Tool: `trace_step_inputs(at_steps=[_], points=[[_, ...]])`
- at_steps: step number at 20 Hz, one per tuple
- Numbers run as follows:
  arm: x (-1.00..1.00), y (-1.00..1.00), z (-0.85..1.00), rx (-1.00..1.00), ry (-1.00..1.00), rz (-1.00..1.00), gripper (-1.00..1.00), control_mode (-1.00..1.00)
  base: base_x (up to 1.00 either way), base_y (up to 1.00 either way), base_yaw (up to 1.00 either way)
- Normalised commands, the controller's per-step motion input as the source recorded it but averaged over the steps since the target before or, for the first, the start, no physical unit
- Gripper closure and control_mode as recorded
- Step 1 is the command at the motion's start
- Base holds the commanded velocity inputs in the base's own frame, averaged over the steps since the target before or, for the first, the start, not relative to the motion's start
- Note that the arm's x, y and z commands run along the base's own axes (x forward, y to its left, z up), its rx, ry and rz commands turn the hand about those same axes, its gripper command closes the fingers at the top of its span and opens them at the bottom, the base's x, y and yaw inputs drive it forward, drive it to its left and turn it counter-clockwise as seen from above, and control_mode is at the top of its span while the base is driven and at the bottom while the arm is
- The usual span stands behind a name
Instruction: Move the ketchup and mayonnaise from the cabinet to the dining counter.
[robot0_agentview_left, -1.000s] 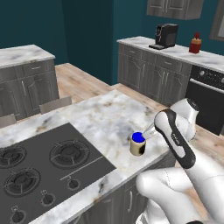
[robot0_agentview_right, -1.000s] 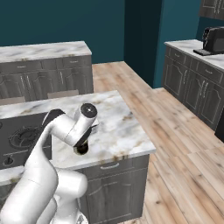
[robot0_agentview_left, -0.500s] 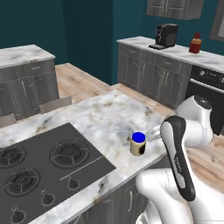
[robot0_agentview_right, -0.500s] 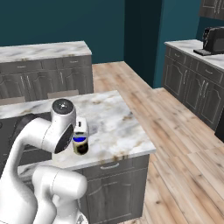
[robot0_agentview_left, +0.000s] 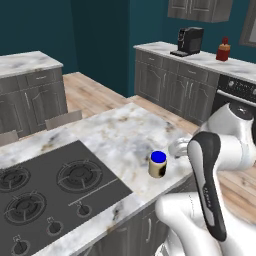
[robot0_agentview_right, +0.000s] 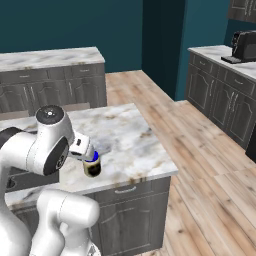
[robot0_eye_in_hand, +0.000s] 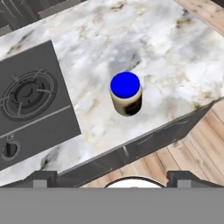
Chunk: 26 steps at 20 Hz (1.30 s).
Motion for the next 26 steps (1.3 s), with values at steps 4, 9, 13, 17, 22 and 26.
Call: trace_step_inputs(at_steps=[4, 9, 13, 17, 22, 26], points=[[-0.15, 0.0, 0.28, -0.02, 0.0, -0.06, -1.0, -1.0, 0.0, 0.0, 0.0], [-0.21, 0.0, 0.35, -0.12, 0.0, -0.11, -1.0, -1.0, 0.0, 0.0, 0.0], [-0.27, 0.0, 0.34, -0.16, 0.0, -0.1, -1.0, -1.0, 0.0, 0.0, 0.0], [-0.24, 0.0, 0.21, -0.1, 0.0, -0.05, -1.0, -1.0, 0.0, 0.0, 0.0], [-0.26, 0.0, 0.09, -0.02, 0.0, 0.0, -1.0, -1.0, 0.0, 0.0, 0.0], [-0.34, 0.0, 0.0, 0.0, -0.01, 0.0, -1.0, -1.0, 0.0, 0.0, 0.0]])
